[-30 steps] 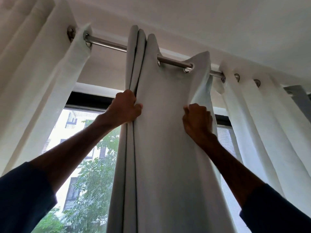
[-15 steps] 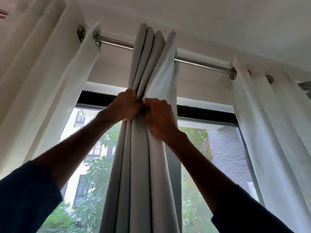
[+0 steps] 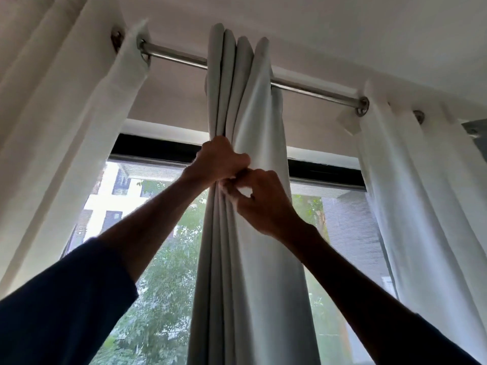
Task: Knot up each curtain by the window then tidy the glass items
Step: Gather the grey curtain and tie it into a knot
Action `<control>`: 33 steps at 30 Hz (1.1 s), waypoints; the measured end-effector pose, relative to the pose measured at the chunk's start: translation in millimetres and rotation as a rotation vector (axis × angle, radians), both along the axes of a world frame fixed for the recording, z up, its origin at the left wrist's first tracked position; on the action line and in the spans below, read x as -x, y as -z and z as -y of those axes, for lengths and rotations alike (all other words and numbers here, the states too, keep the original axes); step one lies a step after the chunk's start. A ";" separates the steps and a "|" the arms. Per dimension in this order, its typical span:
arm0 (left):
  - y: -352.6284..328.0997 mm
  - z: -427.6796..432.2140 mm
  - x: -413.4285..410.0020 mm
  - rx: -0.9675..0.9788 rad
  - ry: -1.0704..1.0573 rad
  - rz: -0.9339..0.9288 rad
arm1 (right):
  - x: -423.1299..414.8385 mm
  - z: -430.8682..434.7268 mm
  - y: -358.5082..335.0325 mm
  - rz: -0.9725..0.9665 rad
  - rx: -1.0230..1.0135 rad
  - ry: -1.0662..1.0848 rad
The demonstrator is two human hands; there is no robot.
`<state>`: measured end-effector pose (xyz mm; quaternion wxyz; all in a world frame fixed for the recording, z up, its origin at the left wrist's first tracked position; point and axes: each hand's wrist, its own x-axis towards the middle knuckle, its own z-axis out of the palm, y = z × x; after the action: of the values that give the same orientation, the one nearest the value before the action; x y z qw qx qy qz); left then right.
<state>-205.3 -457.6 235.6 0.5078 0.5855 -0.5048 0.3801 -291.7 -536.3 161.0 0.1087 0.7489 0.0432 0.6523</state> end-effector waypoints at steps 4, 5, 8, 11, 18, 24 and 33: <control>7.2 -0.2 -7.1 -0.024 -0.033 0.024 | 12.5 23.0 8.8 -0.073 -0.132 -0.165; 8.6 0.1 -8.2 -0.027 -0.046 0.023 | 14.5 34.0 8.3 -0.003 -0.191 -0.150; 11.1 1.0 -7.9 -0.012 -0.058 0.028 | 15.8 68.9 3.9 0.238 -0.391 -0.011; 16.2 0.4 -7.4 -0.007 -0.075 0.063 | 16.8 91.9 8.0 0.168 -0.696 -0.069; 55.5 -5.0 -13.8 -0.033 -0.025 0.112 | -15.4 86.3 27.3 0.070 -0.649 -0.265; 105.2 -0.1 -21.1 -0.079 0.048 0.025 | -14.4 83.6 53.3 -0.015 -0.773 -0.631; 137.2 5.6 -41.8 -0.233 0.433 -0.158 | -4.8 94.2 85.9 -0.492 -1.063 -1.044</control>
<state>-163.5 -463.2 98.5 0.5442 0.5464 -0.6175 0.1547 -286.9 -630.6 75.1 -0.5976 0.7062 0.0945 0.3676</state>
